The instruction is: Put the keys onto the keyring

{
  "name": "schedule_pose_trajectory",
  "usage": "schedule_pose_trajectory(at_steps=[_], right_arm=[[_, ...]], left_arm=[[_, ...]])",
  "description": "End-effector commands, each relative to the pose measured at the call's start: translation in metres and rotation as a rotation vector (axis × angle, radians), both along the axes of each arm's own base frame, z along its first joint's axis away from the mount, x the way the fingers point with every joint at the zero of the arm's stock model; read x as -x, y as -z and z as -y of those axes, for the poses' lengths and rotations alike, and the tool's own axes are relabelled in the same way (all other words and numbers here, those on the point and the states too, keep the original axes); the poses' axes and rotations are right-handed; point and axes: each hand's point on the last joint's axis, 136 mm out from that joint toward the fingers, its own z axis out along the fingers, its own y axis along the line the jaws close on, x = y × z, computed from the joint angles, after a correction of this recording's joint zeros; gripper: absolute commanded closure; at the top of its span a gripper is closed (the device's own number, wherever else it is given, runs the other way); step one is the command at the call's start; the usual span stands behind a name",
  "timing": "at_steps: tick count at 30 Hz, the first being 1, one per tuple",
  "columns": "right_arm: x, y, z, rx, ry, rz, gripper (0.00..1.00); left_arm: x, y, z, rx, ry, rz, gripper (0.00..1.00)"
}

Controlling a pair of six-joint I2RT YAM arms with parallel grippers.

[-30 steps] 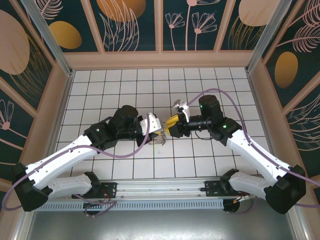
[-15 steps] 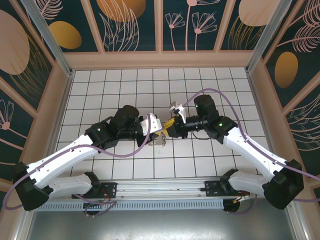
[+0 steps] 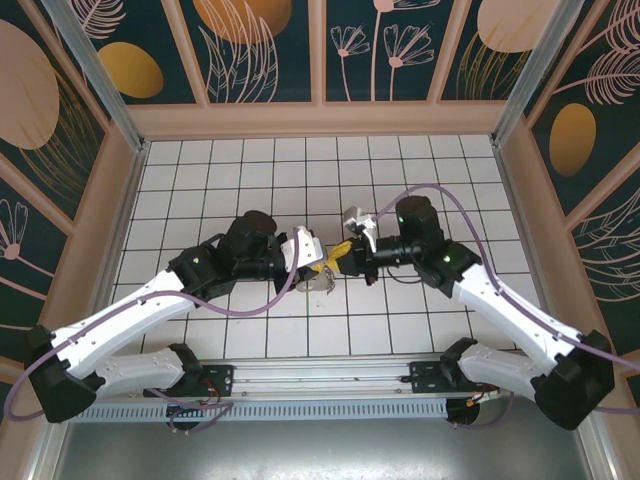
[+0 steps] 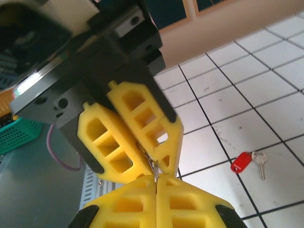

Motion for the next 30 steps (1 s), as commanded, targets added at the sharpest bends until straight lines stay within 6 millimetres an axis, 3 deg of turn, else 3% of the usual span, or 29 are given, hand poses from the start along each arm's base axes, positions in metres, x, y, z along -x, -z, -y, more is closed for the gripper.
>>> schedule_pose_trajectory(at_steps=[1, 3, 4, 8, 16, 23, 30], right_arm=[[0.013, -0.026, 0.007, -0.149, -0.004, 0.13, 1.0], [0.022, -0.034, 0.012, -0.229, -0.003, 0.179, 1.0], [0.025, -0.038, 0.015, -0.267, 0.001, 0.202, 1.0], [0.035, -0.046, 0.021, -0.386, -0.004, 0.261, 1.0], [0.044, -0.048, 0.021, -0.458, -0.03, 0.321, 1.0], [0.038, -0.049, 0.019, -0.451, -0.01, 0.314, 1.0], [0.026, -0.051, 0.017, -0.425, 0.052, 0.301, 1.0]], left_arm=[[0.013, -0.034, 0.001, 0.145, 0.035, 0.008, 0.84], [0.018, -0.045, 0.0, 0.188, 0.045, 0.006, 0.81], [0.021, -0.037, -0.001, 0.184, 0.05, -0.011, 0.79], [0.028, -0.043, -0.001, 0.21, 0.073, -0.028, 0.78], [0.027, -0.04, 0.001, 0.2, 0.079, -0.037, 0.79], [0.019, -0.034, -0.004, 0.155, 0.036, -0.008, 0.78], [0.021, -0.037, 0.001, 0.14, 0.068, -0.022, 0.89]])
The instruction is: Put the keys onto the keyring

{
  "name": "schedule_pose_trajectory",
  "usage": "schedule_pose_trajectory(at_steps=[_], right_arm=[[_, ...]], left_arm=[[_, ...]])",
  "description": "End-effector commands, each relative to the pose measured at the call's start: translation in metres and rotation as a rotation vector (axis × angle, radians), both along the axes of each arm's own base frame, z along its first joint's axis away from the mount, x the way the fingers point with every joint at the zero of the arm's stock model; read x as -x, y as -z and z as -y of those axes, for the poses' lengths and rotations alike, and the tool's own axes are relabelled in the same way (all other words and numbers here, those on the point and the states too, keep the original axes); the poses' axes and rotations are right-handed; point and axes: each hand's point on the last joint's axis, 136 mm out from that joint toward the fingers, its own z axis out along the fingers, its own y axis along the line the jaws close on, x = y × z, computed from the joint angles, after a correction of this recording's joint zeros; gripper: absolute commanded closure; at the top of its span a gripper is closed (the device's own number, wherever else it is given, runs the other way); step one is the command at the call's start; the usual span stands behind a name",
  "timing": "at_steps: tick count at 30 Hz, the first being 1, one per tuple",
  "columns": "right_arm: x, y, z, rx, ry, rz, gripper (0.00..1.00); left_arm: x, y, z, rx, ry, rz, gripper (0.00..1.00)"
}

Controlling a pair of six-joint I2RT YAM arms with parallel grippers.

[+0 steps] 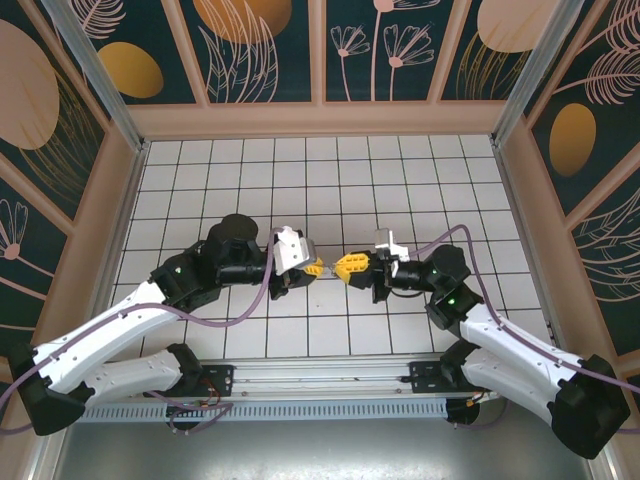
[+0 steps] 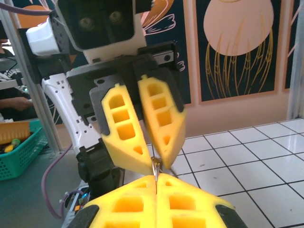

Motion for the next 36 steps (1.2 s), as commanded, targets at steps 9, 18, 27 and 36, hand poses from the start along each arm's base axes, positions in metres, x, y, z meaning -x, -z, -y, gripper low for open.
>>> schedule_pose_trajectory(at_steps=[9, 18, 27, 36], right_arm=[[-0.013, -0.03, 0.008, -0.126, 0.124, 0.068, 1.0], [-0.024, -0.023, 0.008, -0.116, 0.187, 0.061, 1.0], [-0.034, -0.016, 0.008, -0.104, 0.328, 0.104, 1.0], [-0.004, -0.028, 0.017, -0.227, 0.23, 0.18, 1.0]], left_arm=[[0.005, -0.007, 0.004, 0.019, 0.038, -0.026, 0.92], [0.007, -0.011, 0.013, 0.069, 0.069, -0.051, 0.91], [0.006, -0.011, 0.017, 0.066, 0.071, -0.078, 0.88], [0.009, -0.026, 0.011, 0.128, 0.046, -0.072, 0.63]])
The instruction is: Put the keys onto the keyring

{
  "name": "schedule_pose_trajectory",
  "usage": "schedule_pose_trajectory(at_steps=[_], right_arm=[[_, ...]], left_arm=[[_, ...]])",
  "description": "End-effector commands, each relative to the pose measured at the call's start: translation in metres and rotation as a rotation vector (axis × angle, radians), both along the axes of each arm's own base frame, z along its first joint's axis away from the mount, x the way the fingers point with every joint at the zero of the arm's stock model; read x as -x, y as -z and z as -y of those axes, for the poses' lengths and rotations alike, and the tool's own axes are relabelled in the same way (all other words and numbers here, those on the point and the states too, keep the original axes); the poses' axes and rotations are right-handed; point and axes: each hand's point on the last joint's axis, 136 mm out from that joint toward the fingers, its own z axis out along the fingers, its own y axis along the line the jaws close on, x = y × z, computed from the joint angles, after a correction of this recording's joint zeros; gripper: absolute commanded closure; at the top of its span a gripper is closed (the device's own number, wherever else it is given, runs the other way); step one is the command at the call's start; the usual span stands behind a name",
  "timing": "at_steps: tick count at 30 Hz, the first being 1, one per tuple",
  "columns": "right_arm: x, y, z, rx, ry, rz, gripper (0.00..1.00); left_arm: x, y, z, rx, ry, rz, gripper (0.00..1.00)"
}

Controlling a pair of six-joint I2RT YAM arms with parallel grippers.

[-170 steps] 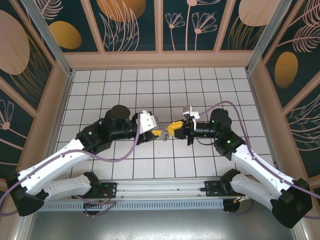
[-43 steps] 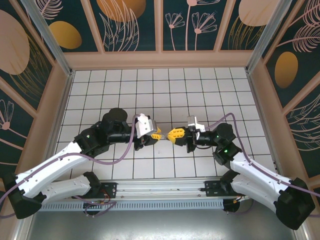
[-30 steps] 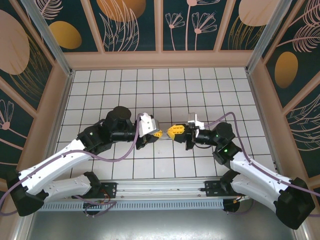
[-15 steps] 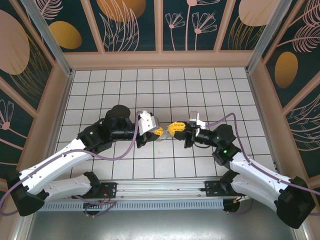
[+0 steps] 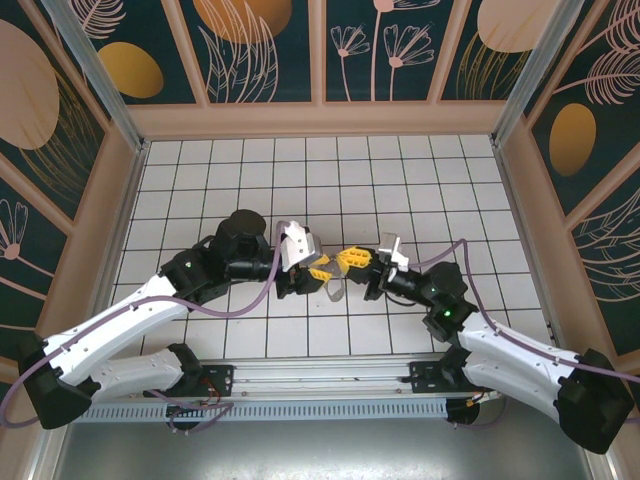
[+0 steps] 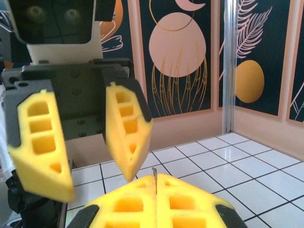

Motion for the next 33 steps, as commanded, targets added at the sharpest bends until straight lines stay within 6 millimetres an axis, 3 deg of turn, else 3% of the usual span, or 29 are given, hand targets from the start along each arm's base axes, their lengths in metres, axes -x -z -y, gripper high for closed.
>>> schedule_pose_trajectory(at_steps=[1, 5, 12, 16, 33], right_arm=[[0.023, -0.038, 0.011, -0.131, -0.057, 0.138, 1.0], [0.042, -0.045, 0.012, -0.165, -0.15, 0.18, 1.0], [0.057, -0.058, 0.019, -0.237, -0.262, 0.206, 1.0], [0.058, -0.058, 0.019, -0.254, -0.288, 0.2, 1.0], [0.049, -0.057, 0.014, -0.267, -0.294, 0.173, 1.0]], left_arm=[[0.004, -0.029, -0.003, 0.097, -0.008, 0.042, 0.64], [0.004, -0.031, -0.008, 0.13, -0.036, 0.056, 0.69], [0.01, -0.037, -0.005, 0.167, 0.006, 0.059, 0.69], [0.015, -0.046, -0.002, 0.205, 0.04, 0.07, 0.68], [0.02, -0.044, 0.006, 0.216, 0.103, 0.053, 0.71]])
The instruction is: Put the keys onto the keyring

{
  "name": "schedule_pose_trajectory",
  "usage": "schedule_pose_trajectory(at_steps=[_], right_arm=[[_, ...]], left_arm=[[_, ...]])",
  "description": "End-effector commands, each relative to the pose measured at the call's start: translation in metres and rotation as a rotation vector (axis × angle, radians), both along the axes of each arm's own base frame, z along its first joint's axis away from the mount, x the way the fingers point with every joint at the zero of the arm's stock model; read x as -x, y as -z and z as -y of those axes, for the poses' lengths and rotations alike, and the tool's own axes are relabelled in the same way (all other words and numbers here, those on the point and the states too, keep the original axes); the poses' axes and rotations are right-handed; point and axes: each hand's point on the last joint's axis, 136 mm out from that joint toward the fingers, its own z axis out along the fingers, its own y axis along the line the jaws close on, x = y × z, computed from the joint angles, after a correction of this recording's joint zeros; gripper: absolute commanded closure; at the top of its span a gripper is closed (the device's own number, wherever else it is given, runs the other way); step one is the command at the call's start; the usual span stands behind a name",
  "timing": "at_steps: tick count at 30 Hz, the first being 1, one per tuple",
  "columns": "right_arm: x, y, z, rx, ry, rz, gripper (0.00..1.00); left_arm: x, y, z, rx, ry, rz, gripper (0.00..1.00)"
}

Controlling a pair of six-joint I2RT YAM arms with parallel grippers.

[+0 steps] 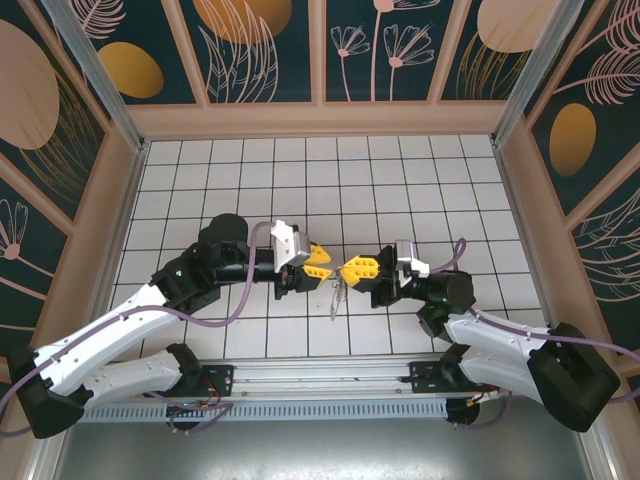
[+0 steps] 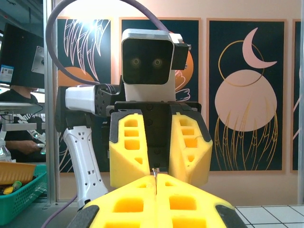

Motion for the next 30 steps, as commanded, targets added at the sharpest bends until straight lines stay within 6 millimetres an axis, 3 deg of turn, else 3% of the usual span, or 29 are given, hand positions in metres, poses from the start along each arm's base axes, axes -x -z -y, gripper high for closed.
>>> schedule_pose_trajectory(at_steps=[1, 13, 18, 23, 24, 27, 30], right_arm=[[0.007, -0.017, 0.008, -0.063, -0.002, 0.06, 1.0], [0.009, -0.018, 0.007, -0.07, -0.024, 0.061, 1.0], [0.008, -0.015, 0.007, -0.069, -0.024, 0.053, 1.0], [0.003, -0.013, 0.008, -0.053, -0.004, 0.032, 1.0], [0.0, -0.011, 0.008, -0.037, 0.009, 0.017, 0.98], [-0.014, -0.003, 0.006, 0.043, 0.093, -0.016, 0.72], [-0.03, 0.006, 0.007, 0.159, 0.223, -0.02, 0.63]], left_arm=[[0.006, -0.008, 0.004, 0.04, 0.042, 0.008, 0.71], [0.006, -0.004, 0.013, 0.044, 0.08, -0.006, 0.78], [0.006, -0.005, 0.012, 0.039, 0.078, -0.004, 0.99], [-0.004, 0.001, 0.008, -0.008, 0.014, 0.029, 1.0], [-0.009, 0.004, 0.006, -0.031, -0.016, 0.042, 1.0], [-0.022, 0.018, -0.002, -0.115, -0.094, 0.08, 1.0], [-0.035, 0.028, -0.011, -0.179, -0.174, 0.124, 1.0]])
